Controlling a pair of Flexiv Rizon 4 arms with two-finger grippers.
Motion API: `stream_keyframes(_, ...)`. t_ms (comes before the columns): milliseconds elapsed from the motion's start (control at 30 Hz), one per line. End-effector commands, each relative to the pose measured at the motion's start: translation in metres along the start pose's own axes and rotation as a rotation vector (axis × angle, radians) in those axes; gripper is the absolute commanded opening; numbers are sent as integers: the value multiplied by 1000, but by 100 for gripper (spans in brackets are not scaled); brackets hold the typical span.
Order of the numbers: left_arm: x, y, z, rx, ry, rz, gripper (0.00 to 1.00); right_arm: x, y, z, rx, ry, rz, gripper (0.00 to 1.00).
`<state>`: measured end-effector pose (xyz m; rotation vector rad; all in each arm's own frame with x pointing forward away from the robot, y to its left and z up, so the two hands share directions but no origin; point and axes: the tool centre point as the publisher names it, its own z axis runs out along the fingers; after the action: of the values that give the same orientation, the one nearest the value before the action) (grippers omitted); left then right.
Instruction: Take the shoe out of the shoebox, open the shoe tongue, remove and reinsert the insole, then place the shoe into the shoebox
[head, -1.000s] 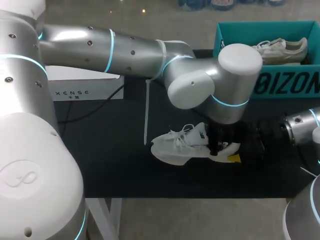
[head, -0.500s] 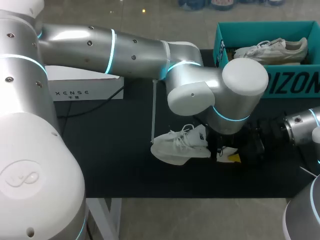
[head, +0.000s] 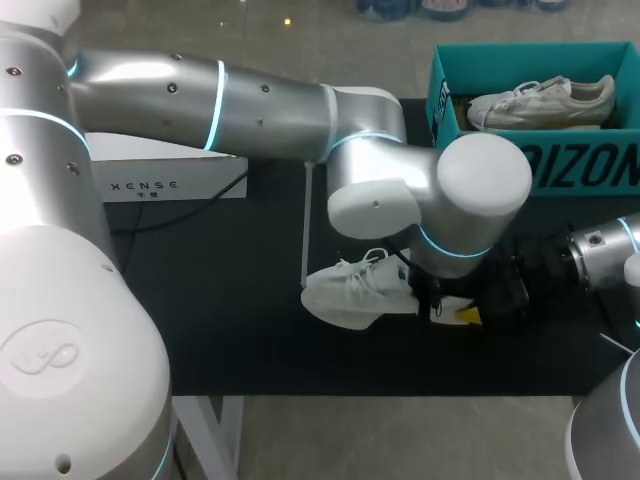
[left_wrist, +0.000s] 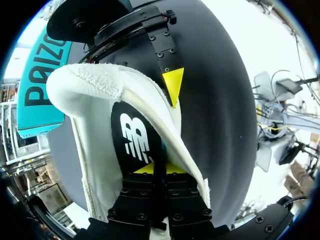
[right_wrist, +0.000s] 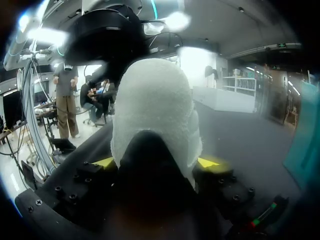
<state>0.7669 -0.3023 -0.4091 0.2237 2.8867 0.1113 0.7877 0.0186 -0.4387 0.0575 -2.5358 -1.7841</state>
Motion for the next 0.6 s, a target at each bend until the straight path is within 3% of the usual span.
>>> stream_keyframes(33, -4, 2, 2, -2, -19, -4, 0, 0, -7, 6, 2, -1, 1, 0)
stream_keyframes(600, -19, 5, -35, 8, -86, -20, 0, 0, -7, 6, 2, -1, 1, 0)
